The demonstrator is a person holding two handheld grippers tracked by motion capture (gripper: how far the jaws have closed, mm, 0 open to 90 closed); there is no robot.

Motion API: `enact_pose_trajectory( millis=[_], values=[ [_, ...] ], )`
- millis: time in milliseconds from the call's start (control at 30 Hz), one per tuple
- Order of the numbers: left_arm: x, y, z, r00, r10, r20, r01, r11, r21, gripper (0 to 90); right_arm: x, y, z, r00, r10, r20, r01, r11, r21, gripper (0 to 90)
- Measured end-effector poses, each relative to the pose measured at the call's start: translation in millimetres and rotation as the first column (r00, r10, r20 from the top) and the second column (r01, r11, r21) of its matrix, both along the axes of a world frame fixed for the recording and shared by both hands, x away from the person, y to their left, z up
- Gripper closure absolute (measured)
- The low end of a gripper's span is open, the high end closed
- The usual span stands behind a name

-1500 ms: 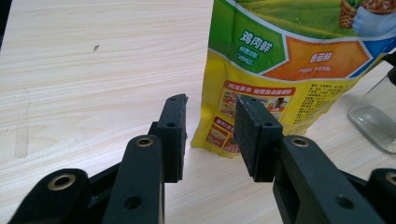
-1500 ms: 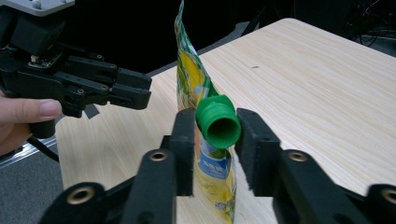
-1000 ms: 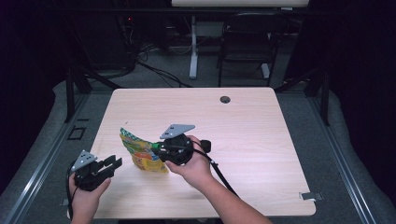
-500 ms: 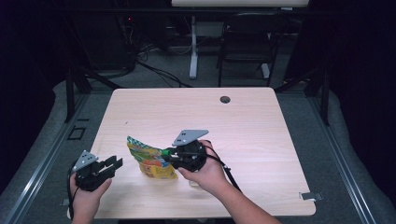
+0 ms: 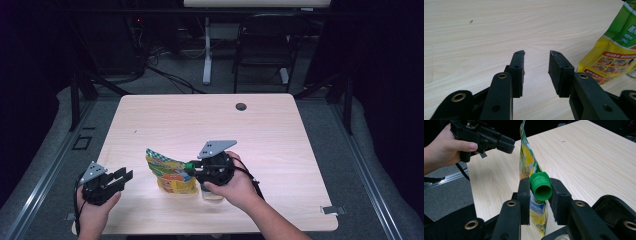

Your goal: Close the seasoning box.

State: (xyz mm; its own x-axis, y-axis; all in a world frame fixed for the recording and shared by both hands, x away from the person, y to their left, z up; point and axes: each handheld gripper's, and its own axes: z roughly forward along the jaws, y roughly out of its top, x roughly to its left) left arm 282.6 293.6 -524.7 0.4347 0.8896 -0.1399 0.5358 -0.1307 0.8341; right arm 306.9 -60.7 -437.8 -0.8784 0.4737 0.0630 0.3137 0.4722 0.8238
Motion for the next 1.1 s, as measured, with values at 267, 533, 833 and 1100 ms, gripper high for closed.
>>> enact_pose_trajectory(
  millis=[267,533,833,1100],
  values=[
    [-0.2,-0.3,0.0,1.0,-0.003,0.0,0.003,1.0,-0.003,65.6,0.3,0.3,0.3,1.0,-0.002,-0.003,0.002,1.0,0.0,71.5],
    [-0.2,-0.2,-0.1,1.0,-0.005,0.0,0.005,1.0,-0.003,65.4,0.7,0.5,1.0,1.0,-0.002,-0.005,0.002,1.0,-0.007,71.4],
    [-0.4,-0.6,0.0,1.0,-0.006,0.0,0.006,1.0,-0.004,65.4,0.5,0.8,1.5,1.0,-0.005,-0.004,0.005,1.0,-0.014,71.0],
    [-0.3,-0.8,-0.3,1.0,-0.006,-0.001,0.006,1.0,-0.005,65.2,0.8,0.8,4.8,1.0,-0.005,0.002,0.005,1.0,-0.004,67.5]
  ],
)
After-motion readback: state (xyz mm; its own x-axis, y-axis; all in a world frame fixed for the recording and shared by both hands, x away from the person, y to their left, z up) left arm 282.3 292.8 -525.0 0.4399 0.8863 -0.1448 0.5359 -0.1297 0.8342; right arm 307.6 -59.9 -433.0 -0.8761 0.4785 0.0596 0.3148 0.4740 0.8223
